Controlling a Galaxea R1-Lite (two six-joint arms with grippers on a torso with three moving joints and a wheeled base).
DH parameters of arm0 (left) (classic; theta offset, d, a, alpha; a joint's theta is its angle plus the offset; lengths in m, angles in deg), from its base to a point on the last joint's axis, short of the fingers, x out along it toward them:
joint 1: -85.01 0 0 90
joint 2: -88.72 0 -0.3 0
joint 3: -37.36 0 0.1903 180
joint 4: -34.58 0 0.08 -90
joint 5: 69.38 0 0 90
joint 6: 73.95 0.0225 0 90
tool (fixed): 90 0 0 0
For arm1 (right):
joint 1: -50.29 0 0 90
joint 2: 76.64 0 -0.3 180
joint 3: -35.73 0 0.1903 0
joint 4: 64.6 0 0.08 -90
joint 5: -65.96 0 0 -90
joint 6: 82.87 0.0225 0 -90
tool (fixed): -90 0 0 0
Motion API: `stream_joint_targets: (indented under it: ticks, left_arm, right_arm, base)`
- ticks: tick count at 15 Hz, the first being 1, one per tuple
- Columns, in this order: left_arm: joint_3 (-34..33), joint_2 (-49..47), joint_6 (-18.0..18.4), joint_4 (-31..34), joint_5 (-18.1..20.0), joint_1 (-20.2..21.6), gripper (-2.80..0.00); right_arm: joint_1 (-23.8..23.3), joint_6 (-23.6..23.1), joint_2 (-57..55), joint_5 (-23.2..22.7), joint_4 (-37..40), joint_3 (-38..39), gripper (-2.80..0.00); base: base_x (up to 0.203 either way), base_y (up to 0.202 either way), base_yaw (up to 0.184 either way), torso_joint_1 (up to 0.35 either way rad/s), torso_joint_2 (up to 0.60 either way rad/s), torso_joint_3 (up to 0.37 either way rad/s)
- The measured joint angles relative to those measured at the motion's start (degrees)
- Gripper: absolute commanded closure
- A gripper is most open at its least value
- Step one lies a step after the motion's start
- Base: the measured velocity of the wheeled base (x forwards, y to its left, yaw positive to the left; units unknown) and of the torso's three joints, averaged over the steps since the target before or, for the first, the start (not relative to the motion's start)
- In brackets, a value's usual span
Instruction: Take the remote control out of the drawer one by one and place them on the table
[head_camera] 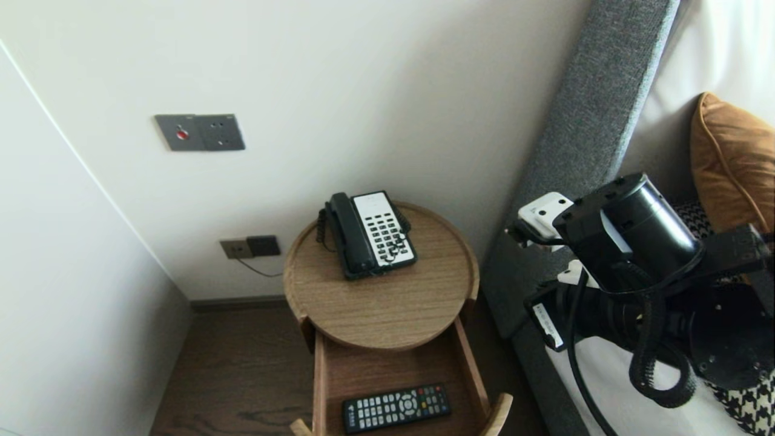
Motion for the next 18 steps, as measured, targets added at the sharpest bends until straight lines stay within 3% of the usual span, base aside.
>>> stream_joint_targets:
  ticks: [4, 5, 12, 18]
  left_arm:
    - [0.0, 0.0, 0.0, 0.0, 0.0, 0.0, 0.0]
    - [0.0, 0.0, 0.0, 0.0, 0.0, 0.0, 0.0]
    - [0.0, 0.0, 0.0, 0.0, 0.0, 0.0, 0.0]
    - [0.0, 0.0, 0.0, 0.0, 0.0, 0.0, 0.0]
  right_arm:
    - [0.5, -0.2, -2.3, -0.8, 0.1, -2.2, 0.0]
    - [0.7, -0.4, -2.6, -0.8, 0.1, -2.6, -2.8]
    - [4.8, -2.5, -4.9, -3.0, 0.1, -4.0, -2.8]
    - [5.6, -5.4, -7.0, -16.2, 0.2, -6.4, -2.8]
  base:
    - [0.0, 0.0, 0.0, 0.0, 0.0, 0.0]
    - [0.0, 0.0, 0.0, 0.0, 0.0, 0.0]
    - [0.0, 0.0, 0.0, 0.0, 0.0, 0.0]
    - [0.0, 0.0, 0.0, 0.0, 0.0, 0.0]
